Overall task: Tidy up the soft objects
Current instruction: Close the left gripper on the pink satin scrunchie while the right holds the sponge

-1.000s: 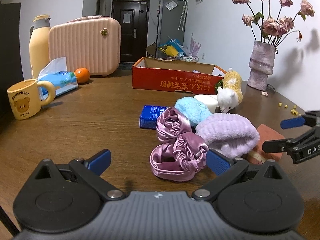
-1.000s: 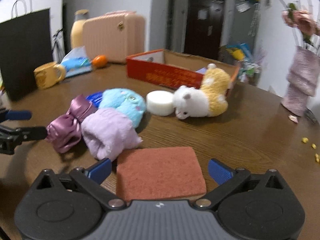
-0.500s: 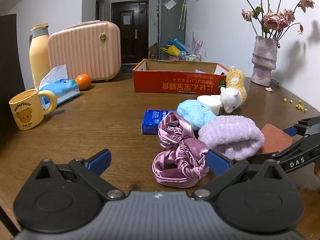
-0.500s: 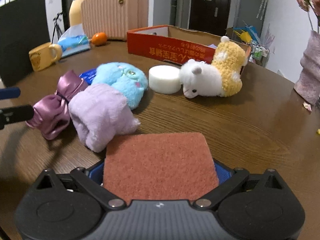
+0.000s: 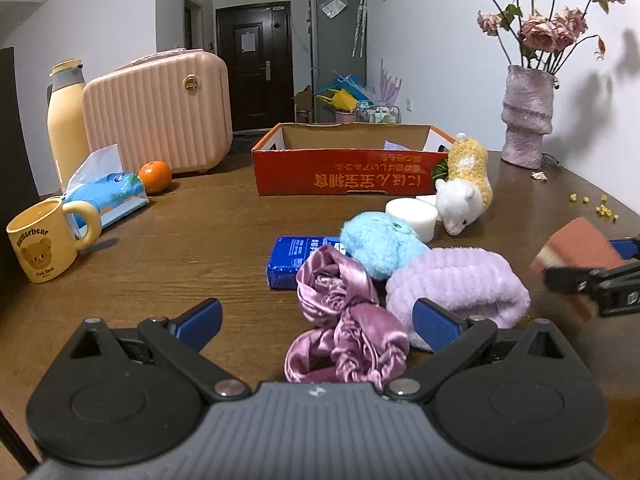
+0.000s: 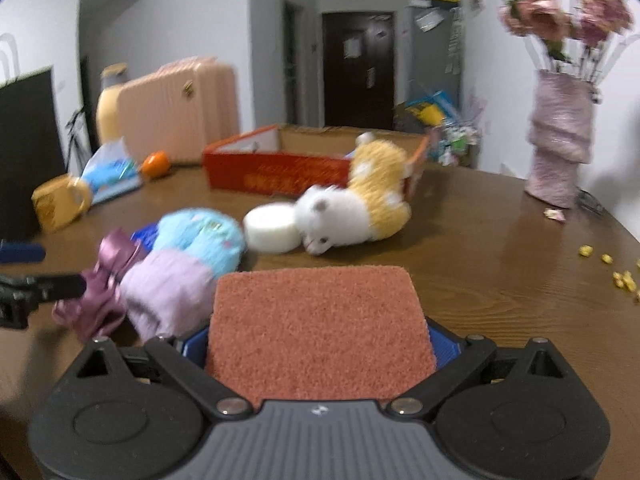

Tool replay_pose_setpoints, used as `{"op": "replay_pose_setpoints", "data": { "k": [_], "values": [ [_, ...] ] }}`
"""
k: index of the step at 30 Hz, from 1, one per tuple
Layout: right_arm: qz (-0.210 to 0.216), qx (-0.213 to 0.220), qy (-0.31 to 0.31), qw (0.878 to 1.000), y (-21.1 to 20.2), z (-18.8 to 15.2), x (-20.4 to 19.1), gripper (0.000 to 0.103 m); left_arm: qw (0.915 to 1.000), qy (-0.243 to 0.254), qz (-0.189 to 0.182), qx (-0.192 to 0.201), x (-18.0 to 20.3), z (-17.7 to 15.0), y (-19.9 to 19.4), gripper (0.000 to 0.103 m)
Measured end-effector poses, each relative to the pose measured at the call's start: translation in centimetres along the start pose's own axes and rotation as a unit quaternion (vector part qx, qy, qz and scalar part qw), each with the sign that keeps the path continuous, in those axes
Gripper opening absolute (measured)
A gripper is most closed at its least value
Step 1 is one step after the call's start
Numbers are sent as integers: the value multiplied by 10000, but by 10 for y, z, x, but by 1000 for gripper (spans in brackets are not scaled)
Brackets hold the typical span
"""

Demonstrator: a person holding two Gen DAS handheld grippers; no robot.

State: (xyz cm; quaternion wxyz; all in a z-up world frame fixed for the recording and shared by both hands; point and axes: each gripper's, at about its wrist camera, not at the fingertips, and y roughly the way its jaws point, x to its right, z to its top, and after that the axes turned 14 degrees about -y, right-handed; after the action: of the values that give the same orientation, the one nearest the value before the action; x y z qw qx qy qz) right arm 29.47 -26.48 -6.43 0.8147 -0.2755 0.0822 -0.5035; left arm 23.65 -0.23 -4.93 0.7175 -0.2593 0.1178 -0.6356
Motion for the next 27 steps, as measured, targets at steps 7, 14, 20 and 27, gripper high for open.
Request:
{"op": "replay_pose_setpoints", "data": {
  "k": [7,14,20,27],
  "values": [
    [-309,272,552,9976,-7,-2,22,100,9992,-152,316,-166,1,7,20,103],
    [-380,302,626,9969,-8,-4,24,100,9984,-185,378,-384,1,4,36,103],
    [-393,239,624,9970,-5,-5,22,100,9977,-79,325,-584,2,1,49,103],
    [-451,169,653,9967,-2,-6,23,100,9956,-290,239,-856,-5,-1,57,80]
  ]
}}
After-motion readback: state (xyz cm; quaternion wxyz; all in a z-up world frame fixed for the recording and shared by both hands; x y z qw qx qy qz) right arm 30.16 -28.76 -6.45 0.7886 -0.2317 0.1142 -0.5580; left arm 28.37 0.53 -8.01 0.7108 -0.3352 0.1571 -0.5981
